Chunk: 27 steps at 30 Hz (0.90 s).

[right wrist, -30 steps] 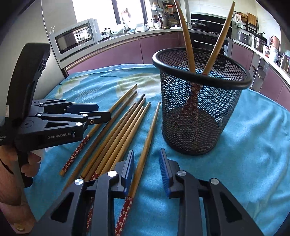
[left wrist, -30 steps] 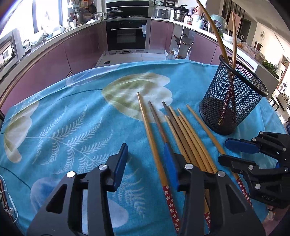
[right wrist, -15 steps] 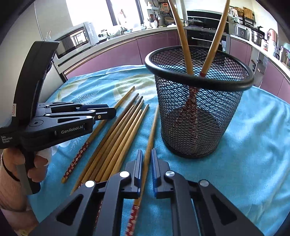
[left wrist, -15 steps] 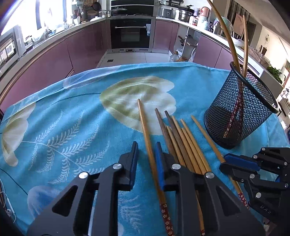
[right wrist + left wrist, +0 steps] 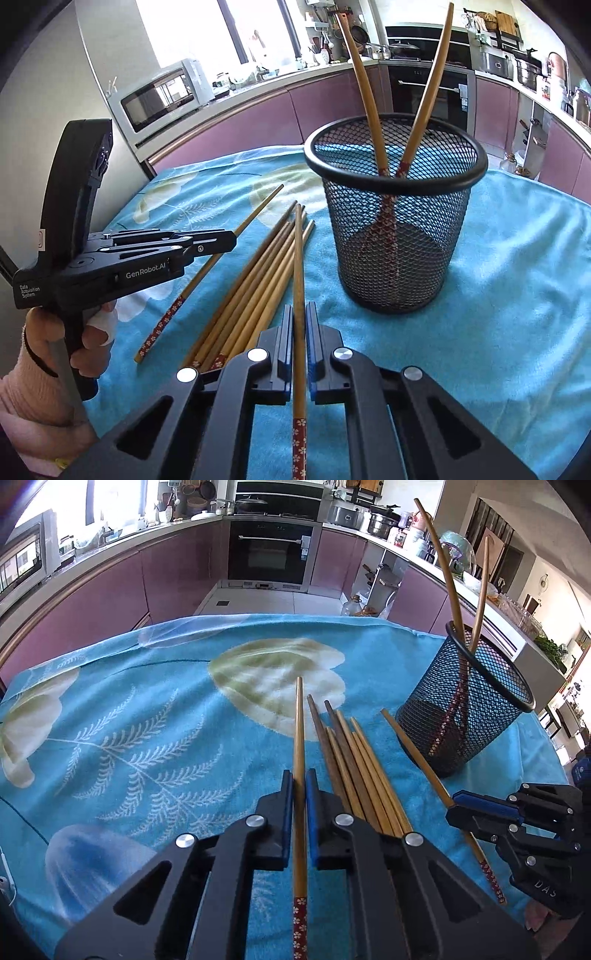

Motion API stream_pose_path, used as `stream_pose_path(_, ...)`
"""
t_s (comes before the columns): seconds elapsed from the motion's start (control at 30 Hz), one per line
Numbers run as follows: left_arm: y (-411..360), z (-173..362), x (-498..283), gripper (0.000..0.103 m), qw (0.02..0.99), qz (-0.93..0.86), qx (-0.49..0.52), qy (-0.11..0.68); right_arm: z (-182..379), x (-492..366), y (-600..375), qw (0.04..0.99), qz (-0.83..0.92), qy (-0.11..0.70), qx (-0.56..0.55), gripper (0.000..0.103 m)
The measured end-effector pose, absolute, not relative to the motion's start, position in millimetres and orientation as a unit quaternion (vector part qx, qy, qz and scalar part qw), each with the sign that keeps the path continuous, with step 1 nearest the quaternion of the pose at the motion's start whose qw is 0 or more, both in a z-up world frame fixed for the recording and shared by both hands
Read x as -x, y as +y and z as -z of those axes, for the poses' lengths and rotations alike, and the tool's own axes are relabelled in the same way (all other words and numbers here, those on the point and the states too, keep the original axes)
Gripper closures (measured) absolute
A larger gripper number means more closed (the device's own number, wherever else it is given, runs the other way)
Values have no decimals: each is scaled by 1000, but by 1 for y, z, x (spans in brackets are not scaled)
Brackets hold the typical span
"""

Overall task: Organize utensils
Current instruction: 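Close the left tool on a chopstick while the right tool grasps another chopstick, then lift the chopsticks upright with both tools and carry them over the mesh cup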

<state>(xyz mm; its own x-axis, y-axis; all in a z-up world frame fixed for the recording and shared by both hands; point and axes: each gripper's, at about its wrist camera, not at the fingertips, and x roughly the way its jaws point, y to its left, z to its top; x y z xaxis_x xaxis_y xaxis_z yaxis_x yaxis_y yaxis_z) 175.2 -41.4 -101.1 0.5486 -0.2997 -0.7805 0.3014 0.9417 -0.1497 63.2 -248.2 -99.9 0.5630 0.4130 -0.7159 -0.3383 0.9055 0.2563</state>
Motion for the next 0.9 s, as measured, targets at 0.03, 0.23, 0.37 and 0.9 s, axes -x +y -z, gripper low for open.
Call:
stream_pose_path(0.03,-40,98,-172,95,881,174,2,441,97,-60,-249,885,-218,410,-44,97)
stream_pose_path(0.23,-25,71,-151,95,887,205,21,414,75,-43,-253,895,-242,372,-42,97)
stream_pose_path(0.37,-18,51,-139,96,888,232,40,396,60,-35,-262,900,-253,349,-58,97)
stream_pose_path(0.9,-7,-12,-115,96,886,311,101,330,12,-25,-301,923,-250,275,-97,97)
